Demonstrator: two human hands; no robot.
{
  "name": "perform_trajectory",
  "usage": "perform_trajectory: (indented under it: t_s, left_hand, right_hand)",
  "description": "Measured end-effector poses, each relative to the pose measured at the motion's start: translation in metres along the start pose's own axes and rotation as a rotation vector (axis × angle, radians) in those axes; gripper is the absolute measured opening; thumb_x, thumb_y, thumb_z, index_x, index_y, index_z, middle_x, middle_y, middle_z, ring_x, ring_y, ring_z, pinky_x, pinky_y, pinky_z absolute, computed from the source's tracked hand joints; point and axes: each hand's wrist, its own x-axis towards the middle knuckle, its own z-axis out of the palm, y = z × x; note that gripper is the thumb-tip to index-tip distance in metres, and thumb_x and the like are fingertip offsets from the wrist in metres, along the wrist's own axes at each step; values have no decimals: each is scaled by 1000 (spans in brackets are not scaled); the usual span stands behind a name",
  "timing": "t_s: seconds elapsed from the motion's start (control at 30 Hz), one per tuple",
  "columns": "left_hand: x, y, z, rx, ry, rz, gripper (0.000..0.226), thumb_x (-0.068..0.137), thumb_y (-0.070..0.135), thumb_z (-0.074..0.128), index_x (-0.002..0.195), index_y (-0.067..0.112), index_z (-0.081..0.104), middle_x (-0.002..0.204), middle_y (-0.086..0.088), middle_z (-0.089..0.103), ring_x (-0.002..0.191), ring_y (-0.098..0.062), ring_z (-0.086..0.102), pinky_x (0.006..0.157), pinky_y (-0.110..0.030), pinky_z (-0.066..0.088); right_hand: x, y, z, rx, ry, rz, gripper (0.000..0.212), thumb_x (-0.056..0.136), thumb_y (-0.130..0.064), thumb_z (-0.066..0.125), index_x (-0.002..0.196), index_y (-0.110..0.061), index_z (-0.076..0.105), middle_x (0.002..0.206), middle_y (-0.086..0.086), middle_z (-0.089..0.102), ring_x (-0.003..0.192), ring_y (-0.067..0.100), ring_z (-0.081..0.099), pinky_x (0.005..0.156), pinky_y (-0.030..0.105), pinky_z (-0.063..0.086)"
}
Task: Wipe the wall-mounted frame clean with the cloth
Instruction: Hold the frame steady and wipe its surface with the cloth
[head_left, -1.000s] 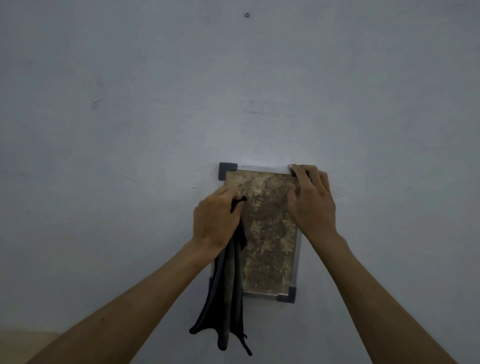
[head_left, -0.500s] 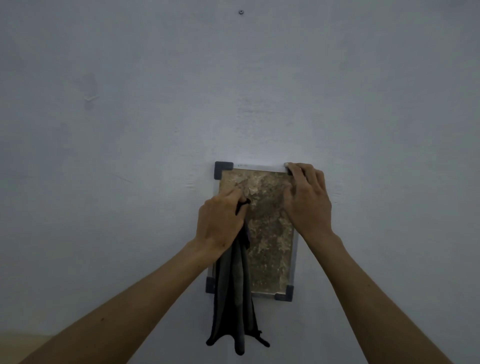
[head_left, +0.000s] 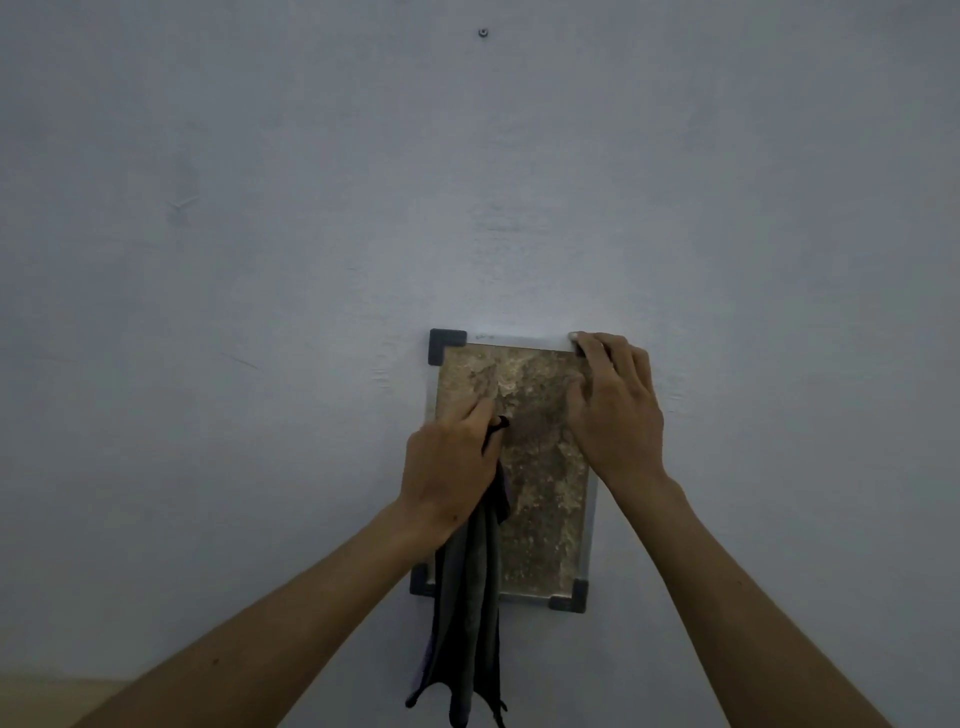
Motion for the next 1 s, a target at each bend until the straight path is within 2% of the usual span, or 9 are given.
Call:
perform_trajectory:
  t_s: [0.13,0.23,0.3,0.43,0.5,0.63,0.77,0.93,1.0]
  left_hand:
    - [12,-8,-11,25,-67,86,13,93,27,67,86,16,64,85,6,65,64,-18,61,53,-36,54]
    - [25,-13,-18,-47,53,-38,10,91,29,71,86,21,67,85,8,67,70,-12,62,56,-30,52]
    - [27,-11,-17,-82,65,-81,11,91,27,71,84,20,66,84,8,66,71,-11,60,57,-29,51]
    - [13,-3,-11,25,-79,146,8,93,17,68,86,14,64,84,3,64,62,-17,60,51,-33,52]
    - [9,-2,-8,71,-99,226,8,91,14,69,85,14,65,83,2,65,58,-19,61,45,-33,51]
    - [16,-1,-10,77,-28,121,13,95,25,66,85,17,65,83,6,66,59,-16,60,46,-28,47]
    - [20,2,-10,4,9,17,9,94,21,66,87,16,64,85,5,66,61,-15,59,50,-31,49]
    - [16,4,-11,110,-124,233,9,92,13,67,84,14,63,84,1,64,61,-20,62,44,-28,44]
    - [19,-2,-15,109,-80,179,10,94,23,66,86,16,64,85,4,66,62,-19,62,47,-29,46]
  right_hand:
    - [-1,-1,0,5,3,4,47,92,-11,58,139,-15,56,135,-1,54,129,19,43,78,33,55]
    - [0,0,-1,14,4,6,46,93,-11,58,139,-15,56,134,-1,54,129,19,43,78,34,56]
    - [0,-1,-2,11,0,13,46,93,-12,58,139,-15,56,135,-1,53,129,19,42,77,35,56]
    - [-1,-2,-2,8,0,11,46,93,-12,58,139,-15,56,135,-1,54,129,18,42,79,35,55]
    - [-1,-2,-2,10,0,11,45,93,-12,59,139,-14,56,135,0,54,129,19,42,81,36,56]
    - [-1,-2,-2,14,1,4,46,93,-11,59,138,-14,56,134,0,54,129,20,43,81,36,56]
    - [-1,-1,-1,10,6,0,46,93,-11,59,139,-14,56,134,0,54,128,19,43,80,35,56]
    - [-1,-1,-1,11,7,2,47,93,-11,59,139,-14,56,134,0,54,129,20,43,82,33,54]
    - [-1,-1,-1,15,11,3,47,93,-11,59,139,-14,56,134,0,54,129,19,43,82,33,54]
